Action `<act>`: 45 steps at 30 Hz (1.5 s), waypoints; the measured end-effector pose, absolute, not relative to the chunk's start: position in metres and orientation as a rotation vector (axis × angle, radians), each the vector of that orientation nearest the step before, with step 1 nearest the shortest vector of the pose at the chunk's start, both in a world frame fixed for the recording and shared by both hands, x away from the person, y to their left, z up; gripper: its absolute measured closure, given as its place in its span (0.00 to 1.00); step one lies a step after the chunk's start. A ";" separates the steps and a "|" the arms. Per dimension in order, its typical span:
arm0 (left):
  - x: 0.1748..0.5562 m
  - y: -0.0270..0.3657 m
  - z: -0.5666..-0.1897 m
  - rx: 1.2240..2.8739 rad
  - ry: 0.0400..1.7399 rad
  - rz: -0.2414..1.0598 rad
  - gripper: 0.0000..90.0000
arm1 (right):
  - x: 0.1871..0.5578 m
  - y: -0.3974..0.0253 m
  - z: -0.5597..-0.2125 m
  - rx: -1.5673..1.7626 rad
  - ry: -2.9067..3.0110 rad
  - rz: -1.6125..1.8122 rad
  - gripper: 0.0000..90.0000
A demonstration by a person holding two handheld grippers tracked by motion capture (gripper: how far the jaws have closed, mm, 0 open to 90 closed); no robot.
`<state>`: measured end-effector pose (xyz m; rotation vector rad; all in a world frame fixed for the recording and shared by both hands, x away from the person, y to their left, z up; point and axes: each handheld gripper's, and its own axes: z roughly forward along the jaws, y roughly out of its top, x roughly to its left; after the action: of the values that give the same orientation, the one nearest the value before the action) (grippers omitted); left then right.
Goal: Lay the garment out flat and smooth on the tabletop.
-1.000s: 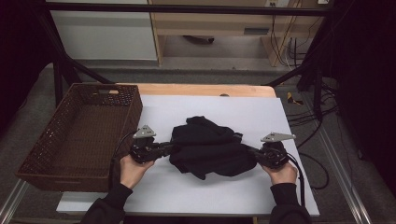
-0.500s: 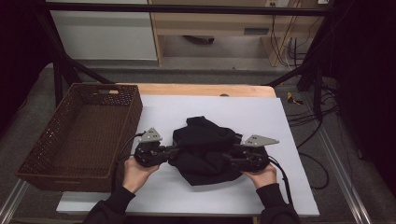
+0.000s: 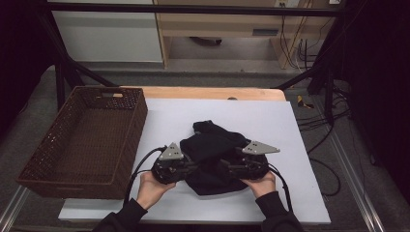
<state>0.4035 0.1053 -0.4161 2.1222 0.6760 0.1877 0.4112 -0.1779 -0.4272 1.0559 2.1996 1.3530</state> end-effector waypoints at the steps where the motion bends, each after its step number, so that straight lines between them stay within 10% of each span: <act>1: 0.402 0.103 -0.418 2.133 0.668 0.185 0.88 | 0.411 -0.179 -0.427 1.064 2.180 1.351 0.27; 11: 0.388 0.074 -0.436 2.214 0.599 0.192 0.88 | 0.419 -0.166 -0.440 1.041 2.208 1.299 0.32; 22: 0.394 0.086 -0.426 2.153 0.615 0.162 0.73 | 0.428 -0.168 -0.448 1.080 2.382 1.188 1.00; 32: 0.416 0.134 -0.402 1.942 0.742 0.207 0.23 | 0.420 -0.195 -0.428 1.118 2.280 1.269 0.98; 40: 0.440 0.164 -0.414 1.928 0.904 0.272 0.11 | 0.412 -0.159 -0.429 1.011 2.280 1.288 0.42; 45: 0.447 0.169 -0.422 1.931 0.960 0.292 0.10 | 0.408 -0.131 -0.429 0.951 2.328 1.325 0.32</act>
<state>0.4467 0.1692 -0.4221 1.9309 0.9596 0.2917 0.4078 -0.1312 -0.4290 0.9515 2.3275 1.3248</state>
